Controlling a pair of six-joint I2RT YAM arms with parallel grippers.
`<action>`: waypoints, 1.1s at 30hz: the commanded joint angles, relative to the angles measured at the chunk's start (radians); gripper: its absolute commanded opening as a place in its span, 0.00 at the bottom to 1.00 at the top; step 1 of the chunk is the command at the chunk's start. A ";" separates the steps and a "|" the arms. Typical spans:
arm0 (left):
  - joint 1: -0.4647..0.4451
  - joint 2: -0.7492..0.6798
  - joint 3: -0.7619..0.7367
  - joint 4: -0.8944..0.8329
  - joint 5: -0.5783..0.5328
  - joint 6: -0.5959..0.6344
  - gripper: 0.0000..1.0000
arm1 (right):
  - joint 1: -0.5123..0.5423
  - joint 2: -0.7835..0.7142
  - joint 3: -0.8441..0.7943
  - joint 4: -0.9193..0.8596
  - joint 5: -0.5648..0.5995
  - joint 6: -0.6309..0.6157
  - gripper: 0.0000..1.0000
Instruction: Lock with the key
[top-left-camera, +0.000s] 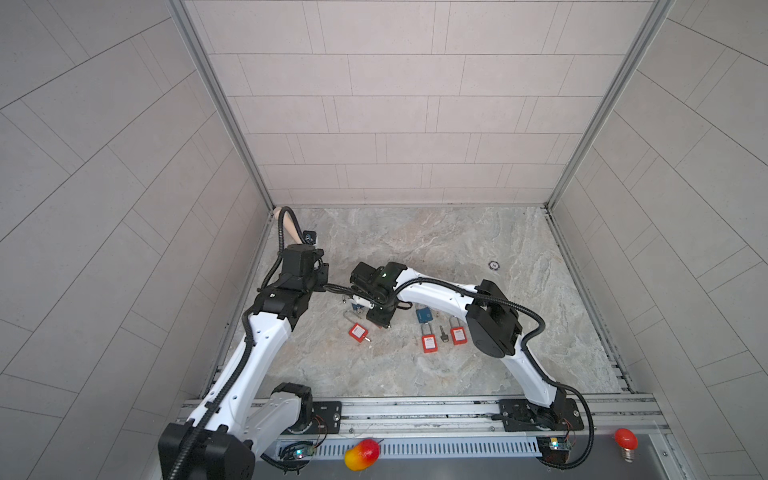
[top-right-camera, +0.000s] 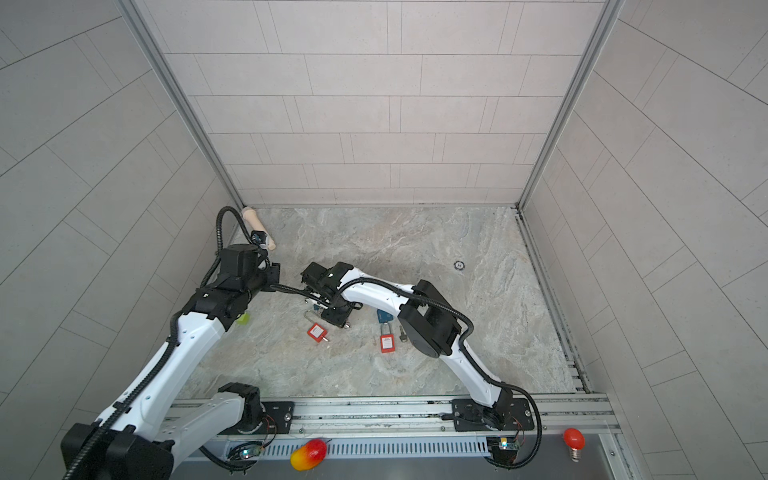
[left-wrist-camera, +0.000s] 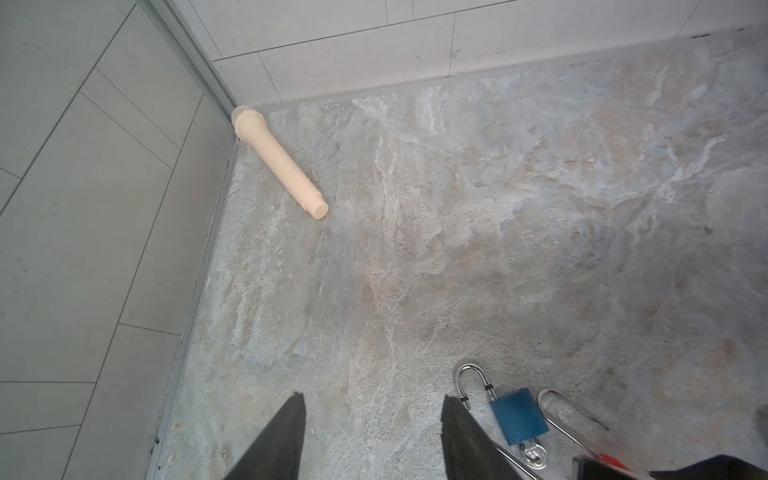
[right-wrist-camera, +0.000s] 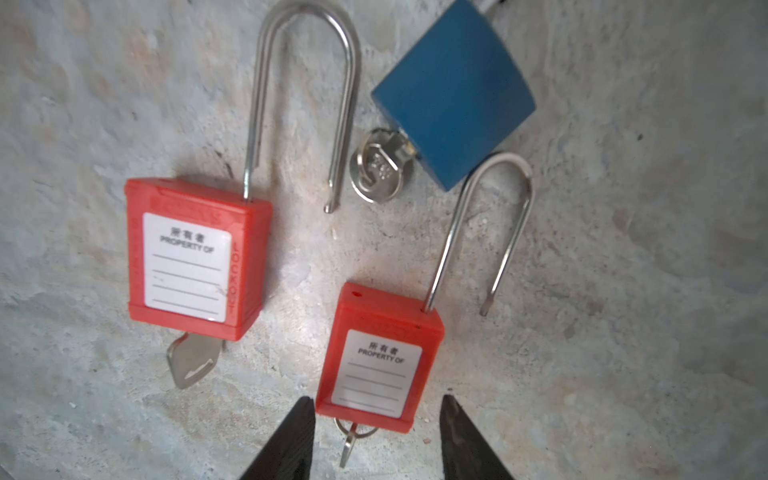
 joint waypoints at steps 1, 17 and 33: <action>-0.001 0.003 0.037 -0.016 -0.024 -0.024 0.57 | -0.016 0.048 0.045 -0.062 -0.013 0.010 0.52; 0.005 0.045 0.058 -0.025 0.026 -0.026 0.58 | -0.022 0.137 0.164 -0.157 -0.122 -0.028 0.55; 0.005 0.039 0.062 -0.017 0.082 -0.043 0.59 | -0.016 0.201 0.238 -0.222 0.004 0.000 0.57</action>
